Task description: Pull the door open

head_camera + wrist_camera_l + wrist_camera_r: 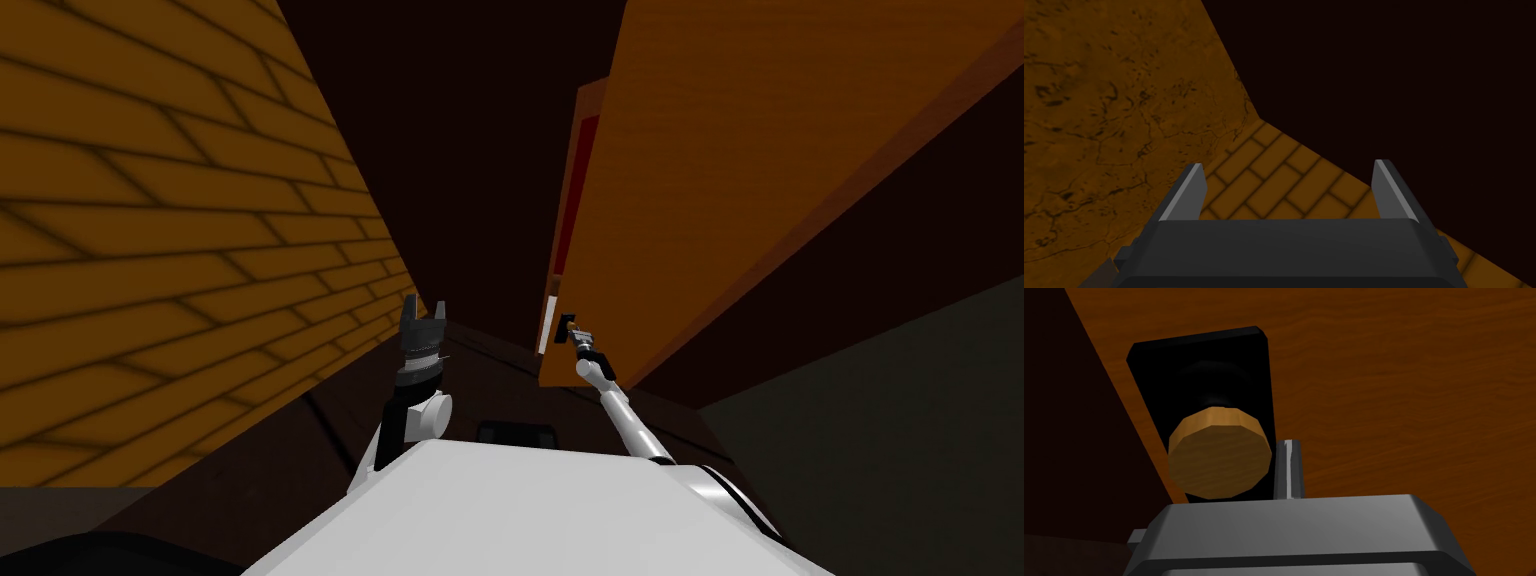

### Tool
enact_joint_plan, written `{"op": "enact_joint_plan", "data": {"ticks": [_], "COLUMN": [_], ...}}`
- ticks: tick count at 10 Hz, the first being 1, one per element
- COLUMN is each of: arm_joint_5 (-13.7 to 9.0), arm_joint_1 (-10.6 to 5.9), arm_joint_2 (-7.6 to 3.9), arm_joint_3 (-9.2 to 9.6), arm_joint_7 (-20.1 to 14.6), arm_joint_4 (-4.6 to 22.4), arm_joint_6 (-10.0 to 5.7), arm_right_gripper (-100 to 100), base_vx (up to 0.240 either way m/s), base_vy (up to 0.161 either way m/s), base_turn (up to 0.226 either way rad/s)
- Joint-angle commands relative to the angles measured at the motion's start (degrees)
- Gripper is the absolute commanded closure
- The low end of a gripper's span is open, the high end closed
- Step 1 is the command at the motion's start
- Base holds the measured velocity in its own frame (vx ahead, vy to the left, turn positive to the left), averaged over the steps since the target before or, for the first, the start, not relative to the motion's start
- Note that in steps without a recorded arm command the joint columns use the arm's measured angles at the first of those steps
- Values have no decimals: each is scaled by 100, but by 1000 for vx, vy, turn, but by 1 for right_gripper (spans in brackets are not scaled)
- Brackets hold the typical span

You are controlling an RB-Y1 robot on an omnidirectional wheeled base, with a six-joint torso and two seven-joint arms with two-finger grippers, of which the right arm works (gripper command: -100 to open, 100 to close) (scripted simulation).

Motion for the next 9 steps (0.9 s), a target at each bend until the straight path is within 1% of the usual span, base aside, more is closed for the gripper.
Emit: {"op": "enact_joint_plan", "data": {"ticks": [1,3,4,6,8,9], "arm_joint_5": [1,1,37,60,86,86], "arm_joint_1": [-2,-2,54,88,126,126], "arm_joint_2": [3,3,9,14,21,21], "arm_joint_3": [4,4,172,282,404,404], "arm_joint_7": [0,0,-74,-121,-173,-173], "arm_joint_4": [-3,-3,-86,-140,-201,-201], "arm_joint_6": [-1,-1,-98,-159,-227,-227], "arm_right_gripper": [100,100,-100,-100,-100,-100], "base_vx": [-13,-3,-130,-146,-131,-70], "base_vy": [8,0,-80,-139,-107,-52], "base_turn": [-17,-1,143,89,68,35]}}
